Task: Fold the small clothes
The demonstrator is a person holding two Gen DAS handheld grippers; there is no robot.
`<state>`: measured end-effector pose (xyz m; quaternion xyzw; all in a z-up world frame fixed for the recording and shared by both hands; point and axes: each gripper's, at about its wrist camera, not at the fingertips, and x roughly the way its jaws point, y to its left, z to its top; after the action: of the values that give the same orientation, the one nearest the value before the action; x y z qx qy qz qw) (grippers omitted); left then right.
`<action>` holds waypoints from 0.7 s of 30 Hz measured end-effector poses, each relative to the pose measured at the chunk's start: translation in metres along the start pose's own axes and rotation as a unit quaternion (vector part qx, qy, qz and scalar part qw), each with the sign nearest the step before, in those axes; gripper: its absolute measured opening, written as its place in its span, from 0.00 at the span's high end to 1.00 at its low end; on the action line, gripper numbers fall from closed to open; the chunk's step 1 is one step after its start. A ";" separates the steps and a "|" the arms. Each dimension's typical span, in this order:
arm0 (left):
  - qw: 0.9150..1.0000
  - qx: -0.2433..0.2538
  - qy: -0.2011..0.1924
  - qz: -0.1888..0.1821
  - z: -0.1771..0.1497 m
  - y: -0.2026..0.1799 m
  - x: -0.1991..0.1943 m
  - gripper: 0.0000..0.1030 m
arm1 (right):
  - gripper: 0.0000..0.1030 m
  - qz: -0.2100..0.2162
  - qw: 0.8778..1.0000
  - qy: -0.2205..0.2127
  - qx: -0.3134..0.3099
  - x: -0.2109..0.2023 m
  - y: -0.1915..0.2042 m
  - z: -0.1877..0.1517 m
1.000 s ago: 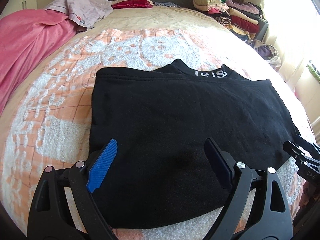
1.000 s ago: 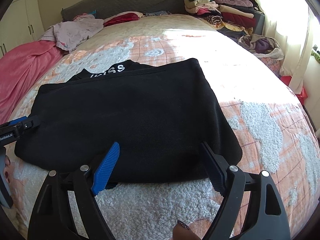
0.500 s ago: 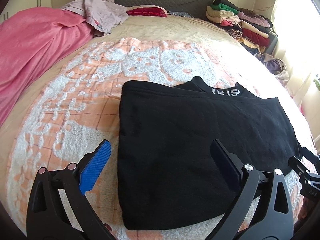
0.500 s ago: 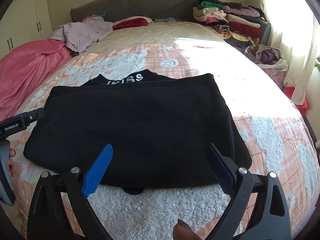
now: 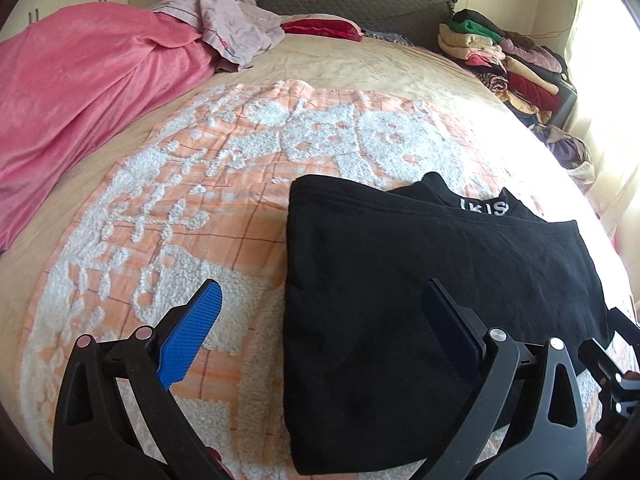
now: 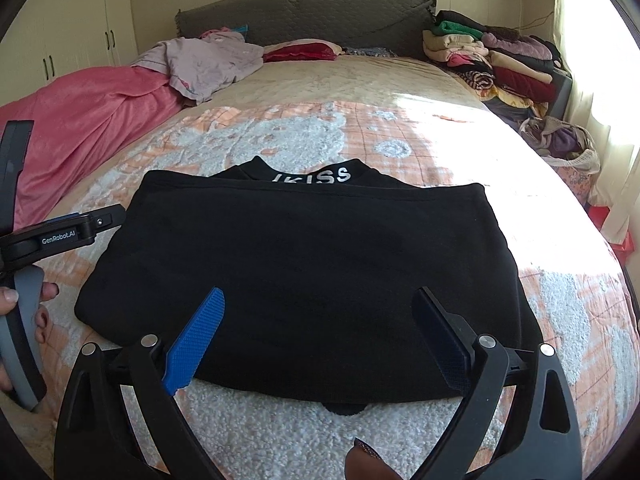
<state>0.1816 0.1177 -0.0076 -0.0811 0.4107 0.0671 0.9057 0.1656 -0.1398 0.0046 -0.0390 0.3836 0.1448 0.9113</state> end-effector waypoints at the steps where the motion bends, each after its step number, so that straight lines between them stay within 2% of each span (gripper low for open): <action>1: 1.000 0.000 0.001 0.003 0.000 0.001 0.001 0.09 | 0.09 0.003 1.000 0.001 -0.004 0.001 0.004 0.001; 9: 1.000 -0.007 0.005 0.024 0.005 0.013 0.009 0.09 | 0.08 0.028 0.999 0.004 -0.044 0.009 0.035 0.003; 21: 0.998 -0.050 0.034 0.022 0.015 0.043 0.032 0.09 | 0.07 0.068 0.991 0.012 -0.113 0.022 0.082 -0.010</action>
<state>0.2054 0.1642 -0.0253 -0.1198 0.4389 0.1046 0.8843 0.1497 -0.0585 -0.0150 -0.1172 0.3777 0.2481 0.8843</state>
